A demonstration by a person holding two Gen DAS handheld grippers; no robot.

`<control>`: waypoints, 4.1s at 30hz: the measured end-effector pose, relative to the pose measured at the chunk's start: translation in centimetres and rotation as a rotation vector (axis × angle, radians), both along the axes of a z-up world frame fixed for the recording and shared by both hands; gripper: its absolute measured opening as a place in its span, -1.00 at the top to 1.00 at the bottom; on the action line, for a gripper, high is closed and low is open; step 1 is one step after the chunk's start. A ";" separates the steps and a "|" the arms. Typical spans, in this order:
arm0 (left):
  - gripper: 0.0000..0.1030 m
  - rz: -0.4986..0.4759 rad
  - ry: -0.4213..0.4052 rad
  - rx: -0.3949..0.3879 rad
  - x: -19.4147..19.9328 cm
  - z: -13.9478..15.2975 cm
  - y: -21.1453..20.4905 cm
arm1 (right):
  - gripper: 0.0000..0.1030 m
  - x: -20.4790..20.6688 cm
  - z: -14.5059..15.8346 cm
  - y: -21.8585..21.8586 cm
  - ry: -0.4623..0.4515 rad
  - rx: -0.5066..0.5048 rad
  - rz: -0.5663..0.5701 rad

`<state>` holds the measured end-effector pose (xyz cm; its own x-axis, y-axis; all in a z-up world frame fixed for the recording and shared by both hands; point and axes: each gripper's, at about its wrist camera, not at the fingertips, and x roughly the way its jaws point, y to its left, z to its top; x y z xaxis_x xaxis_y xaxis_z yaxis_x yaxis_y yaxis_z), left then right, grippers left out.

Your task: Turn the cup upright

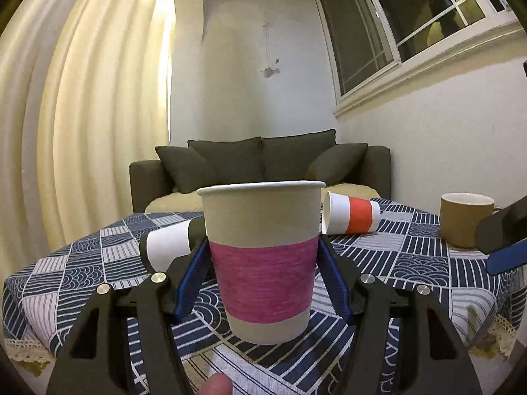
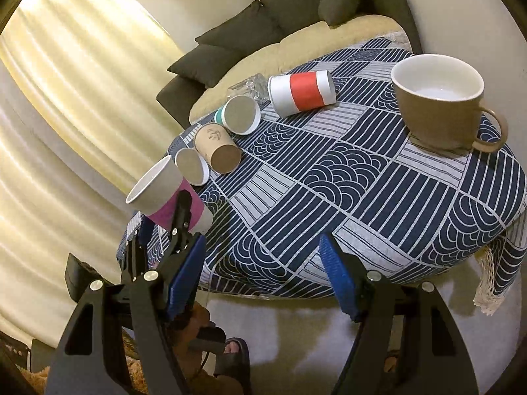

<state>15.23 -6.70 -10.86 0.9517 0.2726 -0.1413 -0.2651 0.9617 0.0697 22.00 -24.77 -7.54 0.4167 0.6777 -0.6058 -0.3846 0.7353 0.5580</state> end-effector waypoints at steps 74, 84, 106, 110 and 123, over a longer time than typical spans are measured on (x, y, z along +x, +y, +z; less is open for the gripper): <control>-0.88 -0.282 0.128 -0.021 -17.0 15.3 4.2 | -0.90 -13.4 9.8 1.6 -0.543 -0.089 0.118; -0.88 -0.289 0.164 -0.051 -18.1 13.9 6.3 | -0.90 -16.0 8.6 1.4 -0.665 -0.145 0.084; -0.88 -0.281 0.259 -0.065 -17.0 10.9 6.6 | -0.90 -15.2 7.0 2.2 -0.631 -0.121 0.106; -0.88 -0.268 0.271 -0.064 -16.9 10.8 6.5 | -0.90 -15.3 6.9 2.6 -0.633 -0.123 0.117; -0.88 -0.251 0.297 -0.074 -16.4 10.4 6.7 | -0.90 -15.4 6.8 3.1 -0.628 -0.128 0.142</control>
